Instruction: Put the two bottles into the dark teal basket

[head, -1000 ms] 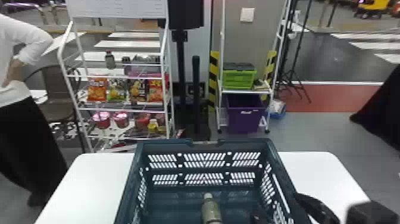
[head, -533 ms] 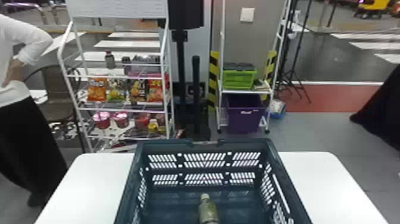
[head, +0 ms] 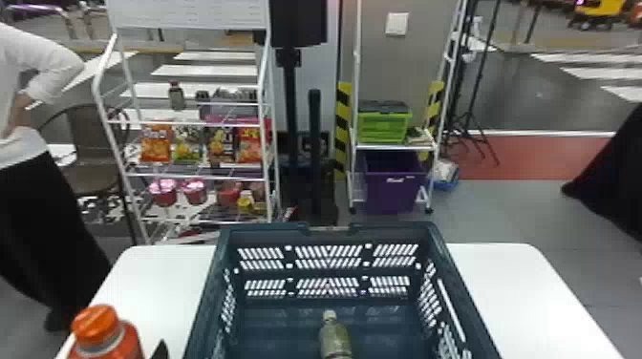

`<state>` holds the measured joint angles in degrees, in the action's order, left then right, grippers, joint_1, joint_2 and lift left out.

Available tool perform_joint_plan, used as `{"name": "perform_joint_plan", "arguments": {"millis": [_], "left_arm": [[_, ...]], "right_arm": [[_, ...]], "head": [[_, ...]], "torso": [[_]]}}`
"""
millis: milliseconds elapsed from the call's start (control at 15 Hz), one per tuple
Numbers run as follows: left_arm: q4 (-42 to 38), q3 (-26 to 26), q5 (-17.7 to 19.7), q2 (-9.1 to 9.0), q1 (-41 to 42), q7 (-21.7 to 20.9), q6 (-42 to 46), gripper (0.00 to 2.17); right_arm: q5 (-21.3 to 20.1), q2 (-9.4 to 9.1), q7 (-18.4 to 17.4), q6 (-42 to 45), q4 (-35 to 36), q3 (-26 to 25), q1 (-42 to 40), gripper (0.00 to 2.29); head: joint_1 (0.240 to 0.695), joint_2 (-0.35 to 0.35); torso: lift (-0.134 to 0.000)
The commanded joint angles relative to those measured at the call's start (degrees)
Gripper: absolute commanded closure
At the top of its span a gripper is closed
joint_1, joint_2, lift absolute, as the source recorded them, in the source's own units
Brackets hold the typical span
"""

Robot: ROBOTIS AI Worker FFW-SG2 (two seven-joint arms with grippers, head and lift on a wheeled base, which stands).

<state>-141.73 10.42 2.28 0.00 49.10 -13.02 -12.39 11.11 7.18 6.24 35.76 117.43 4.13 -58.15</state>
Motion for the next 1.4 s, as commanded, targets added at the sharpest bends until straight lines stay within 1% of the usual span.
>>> {"name": "perform_joint_plan", "arguments": {"millis": [0,67,133,200,267,333,400,467,533,600,667,733,800,867,1067,1200,1333], "left_arm": [[-5.48,-0.23,-1.31,-0.15,-3.83,-1.93,-9.55,1.89],[-7.33,-0.93,-2.28,-0.15,-7.0,-3.77,-16.05,1.89],[-7.94,-1.9,-3.6,-0.15,-9.9,-4.83,-19.39,1.89],[-8.65,-3.39,-5.62,-0.15,-12.62,-6.76,-22.38,1.89],[-9.61,-5.15,-9.4,-0.15,-18.33,-11.59,-33.1,1.89],[-9.53,-7.17,-14.85,-0.15,-24.66,-18.71,-41.72,1.89],[-8.29,-7.61,-17.31,-0.15,-28.0,-21.35,-44.0,1.89],[-7.68,-10.69,-19.77,-0.15,-31.52,-23.2,-47.87,1.89],[-5.66,-13.68,-21.7,-0.15,-36.0,-24.34,-53.84,1.89],[-2.32,-15.78,-22.32,-0.15,-40.22,-25.13,-57.18,1.89],[0.85,-18.07,-23.81,-0.15,-43.03,-27.06,-57.89,1.89],[4.8,-20.62,-26.28,-0.15,-46.02,-28.91,-57.89,1.89],[9.9,-21.94,-26.98,-0.15,-48.74,-29.44,-57.71,1.89],[14.21,-23.61,-27.59,-0.15,-51.29,-30.4,-57.71,1.89],[28.44,-29.23,-31.64,-0.15,-59.91,-35.68,-57.36,1.89],[38.02,-31.08,-32.95,-0.15,-65.09,-37.87,-54.9,1.89],[47.08,-32.48,-36.12,-0.15,-69.31,-40.77,-50.33,1.89]], "right_arm": [[-0.03,-0.86,0.52,1.9,-0.98,0.0,-0.65,0.05],[-0.03,-1.03,0.52,2.95,-1.33,0.09,-0.92,0.05],[-0.47,-1.47,0.52,3.13,-1.51,0.09,-1.27,0.05],[-0.91,-2.0,0.52,3.3,-1.59,0.09,-1.53,0.05],[-0.91,-2.09,0.52,3.13,-1.77,0.09,-1.53,0.05],[-0.91,-2.44,0.52,2.6,-1.95,0.0,-1.09,0.05],[-1.0,-2.7,0.52,2.78,-1.95,0.0,-1.27,0.05],[-1.0,-2.88,0.52,4.01,-2.3,0.0,-1.79,0.05],[-1.0,-3.49,0.52,4.18,-2.91,-0.61,-1.88,0.05],[-1.0,-3.93,0.52,4.18,-3.09,-0.79,-1.88,0.05],[-1.0,-3.93,0.52,4.36,-3.35,-0.96,-2.15,0.05],[-1.0,-4.37,0.52,4.89,-3.62,-1.49,-2.41,0.05],[-1.0,-4.9,0.52,4.89,-3.7,-2.02,-2.59,0.05],[-0.91,-4.99,0.52,4.89,-3.7,-2.2,-2.59,0.05],[-0.73,-5.6,0.52,4.89,-3.97,-2.72,-2.85,0.05],[-0.65,-5.87,0.52,4.89,-4.41,-2.99,-2.94,0.05],[-0.65,-6.31,0.52,4.71,-4.67,-3.6,-2.94,0.05]], "head": [[0.499,0.0],[0.499,0.0],[0.499,0.0],[0.499,0.0],[0.499,0.0],[0.499,0.0],[0.499,0.0],[0.499,0.0],[0.499,0.0],[0.499,0.0],[0.499,0.0],[0.499,0.0],[0.499,0.0],[0.499,0.0],[0.499,0.0],[0.499,0.0],[0.499,0.0]], "torso": [[0.0],[0.0],[0.0],[0.0],[0.0],[0.0],[0.0],[0.0],[0.0],[0.0],[0.0],[0.0],[0.0],[0.0],[0.0],[0.0],[0.0]]}}
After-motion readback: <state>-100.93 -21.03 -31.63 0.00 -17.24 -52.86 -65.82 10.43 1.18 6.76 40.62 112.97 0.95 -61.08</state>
